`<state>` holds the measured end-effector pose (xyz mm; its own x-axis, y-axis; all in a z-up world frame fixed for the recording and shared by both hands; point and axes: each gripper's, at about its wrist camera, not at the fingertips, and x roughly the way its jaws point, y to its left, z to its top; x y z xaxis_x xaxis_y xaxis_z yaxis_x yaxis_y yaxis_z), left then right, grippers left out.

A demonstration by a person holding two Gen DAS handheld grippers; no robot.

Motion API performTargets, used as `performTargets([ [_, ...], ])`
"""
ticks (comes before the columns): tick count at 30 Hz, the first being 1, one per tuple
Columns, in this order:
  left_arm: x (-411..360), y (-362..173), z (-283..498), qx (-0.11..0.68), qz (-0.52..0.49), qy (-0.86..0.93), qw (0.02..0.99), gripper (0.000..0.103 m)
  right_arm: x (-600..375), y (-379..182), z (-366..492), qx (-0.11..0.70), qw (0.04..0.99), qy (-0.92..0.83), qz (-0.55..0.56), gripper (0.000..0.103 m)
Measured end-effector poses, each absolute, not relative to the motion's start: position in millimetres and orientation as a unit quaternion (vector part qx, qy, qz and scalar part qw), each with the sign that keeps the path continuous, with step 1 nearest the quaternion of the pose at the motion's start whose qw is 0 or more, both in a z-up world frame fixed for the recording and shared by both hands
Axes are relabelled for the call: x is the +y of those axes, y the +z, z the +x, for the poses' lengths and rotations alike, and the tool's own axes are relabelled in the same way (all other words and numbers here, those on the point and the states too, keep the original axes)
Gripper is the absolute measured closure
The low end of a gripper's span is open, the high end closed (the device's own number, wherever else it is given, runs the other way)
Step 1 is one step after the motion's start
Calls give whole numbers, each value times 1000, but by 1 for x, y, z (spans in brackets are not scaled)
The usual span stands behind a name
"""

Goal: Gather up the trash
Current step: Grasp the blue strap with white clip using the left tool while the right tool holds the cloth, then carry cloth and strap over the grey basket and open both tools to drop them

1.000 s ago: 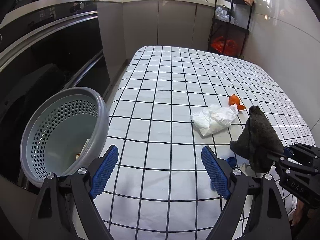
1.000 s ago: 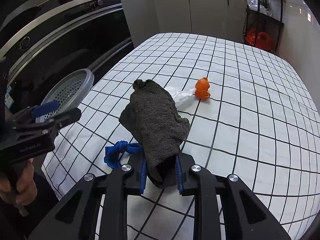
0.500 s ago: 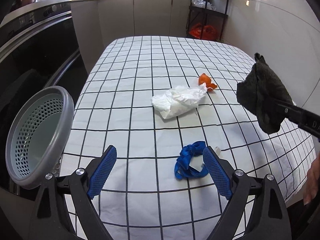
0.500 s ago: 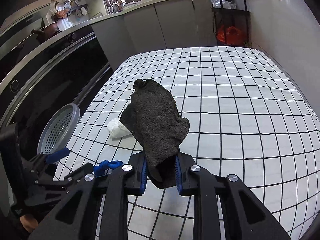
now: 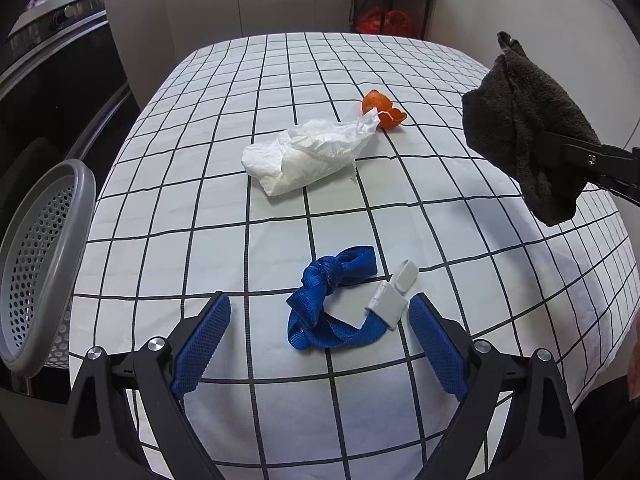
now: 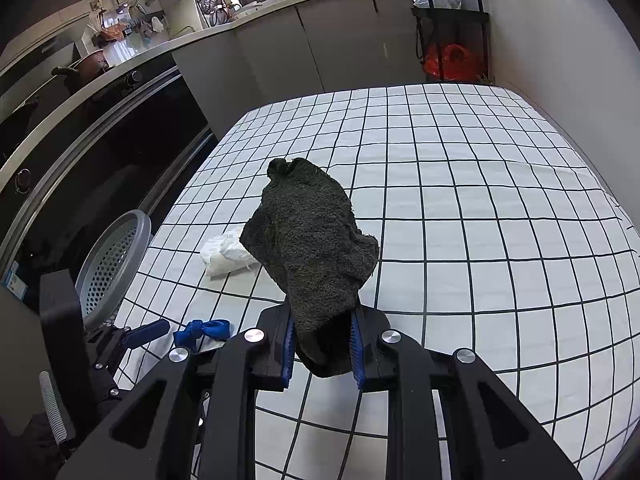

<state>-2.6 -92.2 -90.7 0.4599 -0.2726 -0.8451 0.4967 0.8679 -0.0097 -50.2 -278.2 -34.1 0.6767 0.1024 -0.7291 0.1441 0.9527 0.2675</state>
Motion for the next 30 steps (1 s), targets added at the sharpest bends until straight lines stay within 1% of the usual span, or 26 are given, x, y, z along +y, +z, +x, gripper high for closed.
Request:
performTargets([
  [2,-92,-94,1,473,113,-227,844,15,-279,-35,-50,403,902,-11,154,81],
  [5,-93,-93,1,468,116,-226,847,24,-280,-35,-51,404,902,-12,155,81],
  [6,-93,-92,0,465,118,-227,847,30,-280,-35,-52,403,902,-12,156,81],
  [7,-94,-90,-1,463,119,-230,848,38,-280,-35,-52,403,902,-13,156,81],
  [8,-95,-89,-2,461,120,-233,848,42,-280,-35,-52,403,902,-13,156,81],
  [10,-97,-87,-5,458,122,-239,848,61,-280,-35,-52,403,902,-13,157,81],
  [11,-98,-87,-5,457,122,-241,847,65,-280,-35,-52,403,901,-13,156,81],
  [13,-98,-86,-4,458,122,-243,847,79,-280,-35,-52,404,901,-13,156,82],
  [20,-89,-78,-5,448,119,-227,856,81,-275,-35,-51,404,902,-8,151,82],
  [30,-62,-42,-10,399,111,-195,889,81,-254,-29,-48,398,907,12,138,81],
])
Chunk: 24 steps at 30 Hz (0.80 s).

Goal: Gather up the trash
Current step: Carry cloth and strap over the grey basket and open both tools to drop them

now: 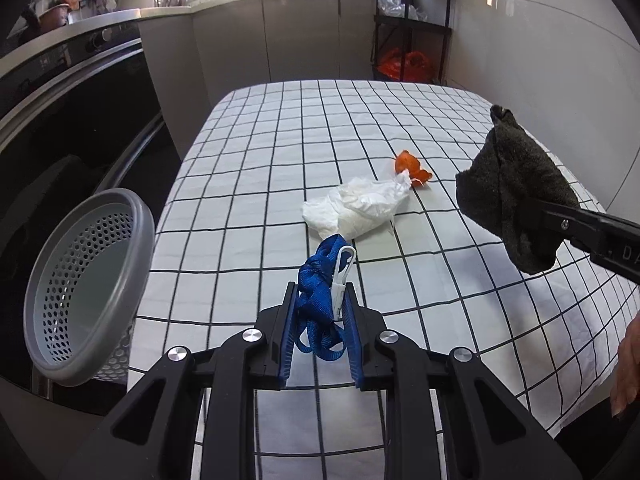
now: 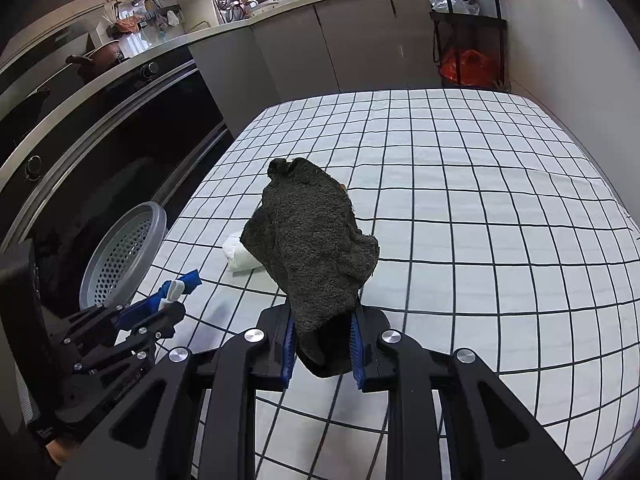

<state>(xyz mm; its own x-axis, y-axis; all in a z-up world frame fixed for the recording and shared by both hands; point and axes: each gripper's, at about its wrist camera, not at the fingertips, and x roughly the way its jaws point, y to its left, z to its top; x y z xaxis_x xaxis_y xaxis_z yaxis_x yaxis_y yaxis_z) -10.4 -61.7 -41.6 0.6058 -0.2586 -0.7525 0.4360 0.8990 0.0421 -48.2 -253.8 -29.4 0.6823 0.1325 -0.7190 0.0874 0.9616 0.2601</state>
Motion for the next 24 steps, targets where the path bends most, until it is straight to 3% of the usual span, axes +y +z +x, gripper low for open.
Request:
performTargets([
  [13,51,23,21,344,82,-88,931,81,-163,2,-23,374,917,95,102,82],
  [24,147,23,71,346,37,6,937,81,-73,7,43,374,907,168,94,81],
])
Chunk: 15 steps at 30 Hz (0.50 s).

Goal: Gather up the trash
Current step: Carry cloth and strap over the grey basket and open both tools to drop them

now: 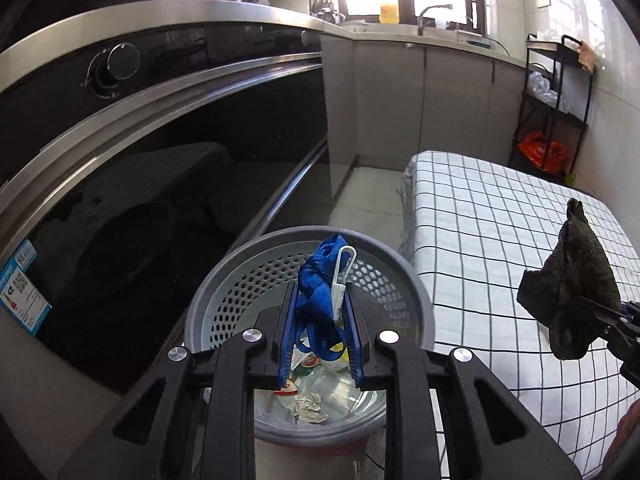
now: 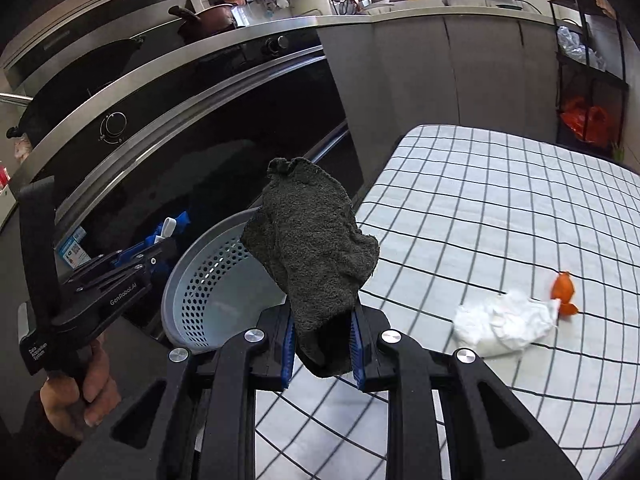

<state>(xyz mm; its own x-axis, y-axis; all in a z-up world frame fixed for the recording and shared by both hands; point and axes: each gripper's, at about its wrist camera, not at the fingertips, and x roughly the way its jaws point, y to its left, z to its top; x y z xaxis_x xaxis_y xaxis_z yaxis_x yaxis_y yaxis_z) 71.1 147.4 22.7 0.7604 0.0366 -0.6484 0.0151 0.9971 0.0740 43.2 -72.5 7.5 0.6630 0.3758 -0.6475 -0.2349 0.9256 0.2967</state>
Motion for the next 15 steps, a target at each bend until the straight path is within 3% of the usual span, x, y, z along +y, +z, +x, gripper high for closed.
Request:
performTargets([
  [15,202,-22,108,416,9,20,909,81,15,-24,112,417,879,224,60,82],
])
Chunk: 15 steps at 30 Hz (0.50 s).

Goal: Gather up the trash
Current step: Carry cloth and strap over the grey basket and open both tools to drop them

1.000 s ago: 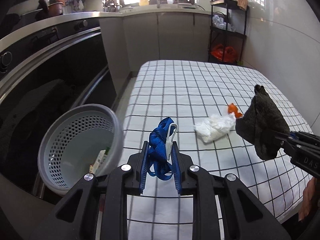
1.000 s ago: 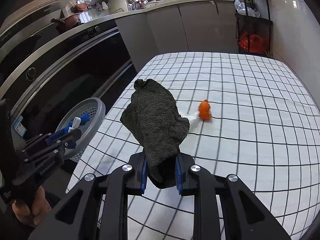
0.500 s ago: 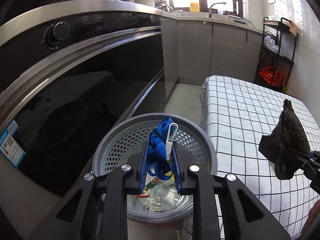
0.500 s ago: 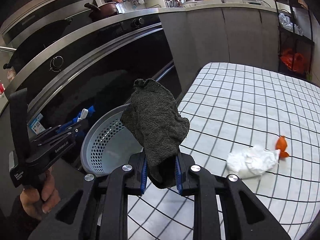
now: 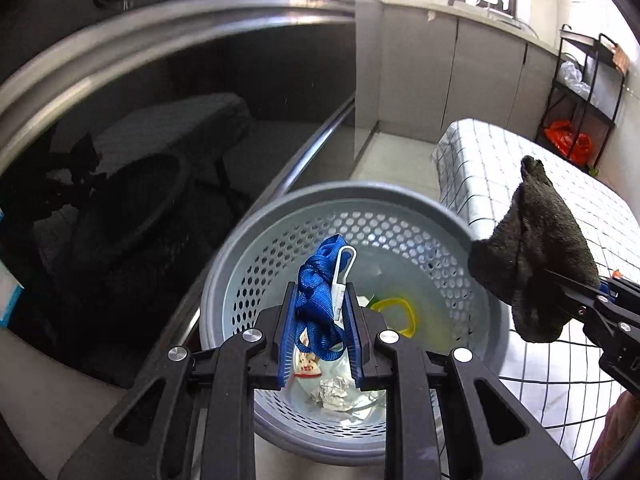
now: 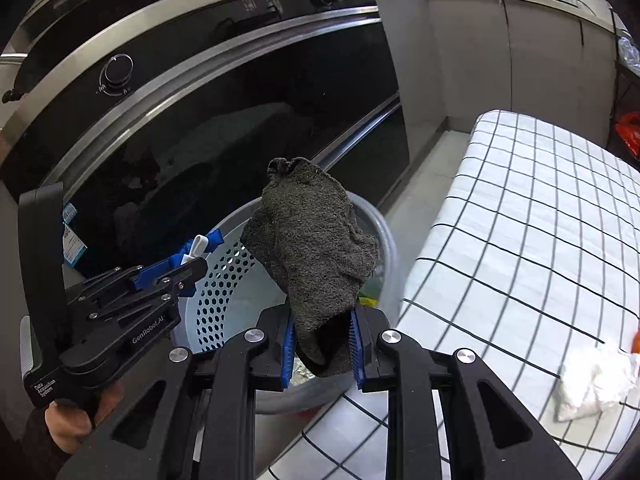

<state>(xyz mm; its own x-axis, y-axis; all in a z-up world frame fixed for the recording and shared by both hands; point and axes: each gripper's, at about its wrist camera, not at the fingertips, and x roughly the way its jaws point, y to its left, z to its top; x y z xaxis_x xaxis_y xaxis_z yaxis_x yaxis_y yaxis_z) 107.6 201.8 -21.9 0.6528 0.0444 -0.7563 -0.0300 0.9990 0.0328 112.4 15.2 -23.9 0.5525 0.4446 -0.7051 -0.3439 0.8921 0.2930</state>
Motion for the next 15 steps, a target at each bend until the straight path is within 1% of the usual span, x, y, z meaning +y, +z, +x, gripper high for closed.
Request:
performTargets([
  [4,210,-31,115,436,-11,15,900,81,27,-31,123,431,871,229,58,81],
  [15,212,-36,122,448,-26,10,894,78,44,-38,142,456,856,239,46,81],
])
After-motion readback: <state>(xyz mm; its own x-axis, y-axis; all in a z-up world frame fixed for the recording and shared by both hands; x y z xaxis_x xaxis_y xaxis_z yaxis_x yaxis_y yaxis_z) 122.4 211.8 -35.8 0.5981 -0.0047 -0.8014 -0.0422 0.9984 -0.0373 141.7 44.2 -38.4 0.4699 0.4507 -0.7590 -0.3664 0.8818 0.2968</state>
